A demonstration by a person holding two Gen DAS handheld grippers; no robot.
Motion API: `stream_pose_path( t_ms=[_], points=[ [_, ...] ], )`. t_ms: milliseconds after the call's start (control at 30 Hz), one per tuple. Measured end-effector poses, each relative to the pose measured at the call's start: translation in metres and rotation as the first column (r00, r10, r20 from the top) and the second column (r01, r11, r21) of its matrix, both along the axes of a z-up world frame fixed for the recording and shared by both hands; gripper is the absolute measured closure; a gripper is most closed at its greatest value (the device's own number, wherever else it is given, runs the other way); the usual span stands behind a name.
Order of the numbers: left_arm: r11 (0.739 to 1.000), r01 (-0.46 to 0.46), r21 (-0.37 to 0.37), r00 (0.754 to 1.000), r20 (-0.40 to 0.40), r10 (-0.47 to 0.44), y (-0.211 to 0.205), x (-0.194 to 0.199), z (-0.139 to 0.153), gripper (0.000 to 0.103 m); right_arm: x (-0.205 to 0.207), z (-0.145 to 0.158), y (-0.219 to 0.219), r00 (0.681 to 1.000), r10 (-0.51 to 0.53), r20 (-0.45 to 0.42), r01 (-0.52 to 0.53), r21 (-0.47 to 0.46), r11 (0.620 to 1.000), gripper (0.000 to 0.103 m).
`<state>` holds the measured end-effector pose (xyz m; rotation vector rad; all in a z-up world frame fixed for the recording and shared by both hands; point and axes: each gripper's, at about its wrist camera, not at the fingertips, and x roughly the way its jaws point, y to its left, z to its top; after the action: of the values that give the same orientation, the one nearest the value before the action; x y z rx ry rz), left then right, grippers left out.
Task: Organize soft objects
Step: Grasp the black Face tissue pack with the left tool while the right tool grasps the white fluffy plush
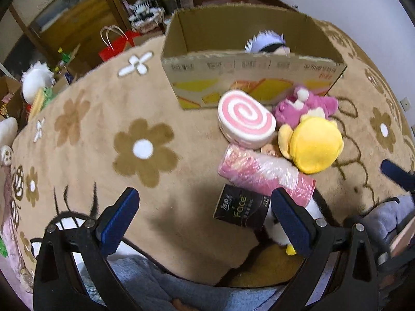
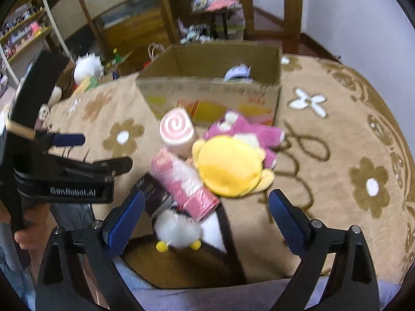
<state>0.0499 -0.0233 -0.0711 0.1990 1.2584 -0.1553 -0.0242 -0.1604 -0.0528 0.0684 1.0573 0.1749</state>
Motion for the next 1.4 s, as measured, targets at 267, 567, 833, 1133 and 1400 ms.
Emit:
stream_pose_path(
  t_ms=[267, 567, 833, 1133, 1400],
  points=[
    [0.999, 0.029, -0.015, 0.993, -0.113, -0.03, -0.006, 0.004, -0.026, 0.002, 0.009, -0.033, 0.017, 0.991, 0.058, -0.12, -0.06, -0.013, 0.998, 0.004],
    [0.997, 0.058, 0.041, 0.972, -0.229, -0.047, -0.015, 0.011, -0.063, 0.002, 0.018, -0.066, 0.029, 0.967, 0.096, -0.236, -0.1, -0.004, 0.995, 0.014],
    [0.995, 0.082, 0.051, 0.95, -0.305, -0.063, -0.025, 0.019, -0.088, 0.002, 0.023, -0.093, 0.037, 0.932, 0.124, -0.341, -0.124, 0.023, 0.992, 0.04],
    [0.999, 0.028, 0.02, 0.932, -0.362, -0.019, -0.02, 0.029, -0.106, 0.007, 0.027, -0.106, 0.05, 0.909, 0.172, -0.381, -0.154, 0.076, 0.985, 0.076],
    [0.999, 0.041, 0.017, 0.917, -0.397, -0.031, -0.021, 0.029, -0.119, 0.03, 0.029, -0.104, 0.055, 0.91, 0.178, -0.375, -0.151, 0.099, 0.984, 0.077]
  ],
)
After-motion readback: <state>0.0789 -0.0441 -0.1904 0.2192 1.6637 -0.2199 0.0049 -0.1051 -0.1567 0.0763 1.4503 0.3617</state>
